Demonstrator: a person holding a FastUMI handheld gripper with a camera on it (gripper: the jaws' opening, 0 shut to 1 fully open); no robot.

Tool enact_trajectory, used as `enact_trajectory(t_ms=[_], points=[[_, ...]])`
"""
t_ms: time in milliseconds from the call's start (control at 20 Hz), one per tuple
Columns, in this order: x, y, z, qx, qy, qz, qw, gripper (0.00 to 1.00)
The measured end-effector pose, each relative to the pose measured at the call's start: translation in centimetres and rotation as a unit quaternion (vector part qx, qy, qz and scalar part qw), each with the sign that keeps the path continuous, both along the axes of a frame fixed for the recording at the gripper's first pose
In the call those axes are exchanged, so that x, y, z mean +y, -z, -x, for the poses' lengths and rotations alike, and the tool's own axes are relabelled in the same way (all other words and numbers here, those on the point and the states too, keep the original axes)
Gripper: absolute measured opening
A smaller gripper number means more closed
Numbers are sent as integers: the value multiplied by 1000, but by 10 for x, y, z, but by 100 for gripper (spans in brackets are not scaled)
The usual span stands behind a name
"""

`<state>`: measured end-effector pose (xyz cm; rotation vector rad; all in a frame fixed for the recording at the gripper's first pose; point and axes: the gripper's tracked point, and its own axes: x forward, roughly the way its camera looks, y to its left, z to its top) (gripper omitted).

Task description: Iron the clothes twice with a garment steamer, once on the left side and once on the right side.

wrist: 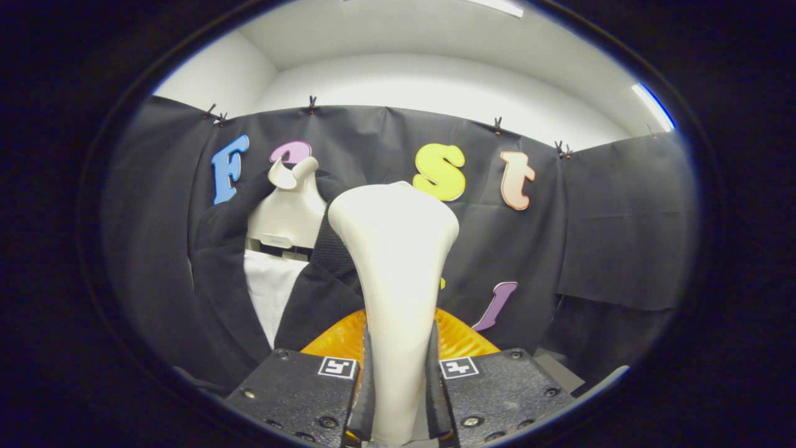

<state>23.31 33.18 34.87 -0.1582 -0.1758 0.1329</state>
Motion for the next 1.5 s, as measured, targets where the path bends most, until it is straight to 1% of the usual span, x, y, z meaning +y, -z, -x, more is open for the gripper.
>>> enact_trajectory(t_ms=[150, 250, 400, 550, 650, 850, 1500], points=[[12, 8, -11, 9, 16, 10, 1000, 36], [17, 18, -20, 20, 20, 12, 1000, 36], [18, 36, -29, 38, 29, 17, 999, 36], [17, 47, -32, 43, 36, 16, 998, 35], [19, 57, -32, 50, 31, 13, 998, 35], [14, 82, -36, 67, 35, 15, 997, 35], [10, 157, -40, 105, 29, 33, 994, 35]])
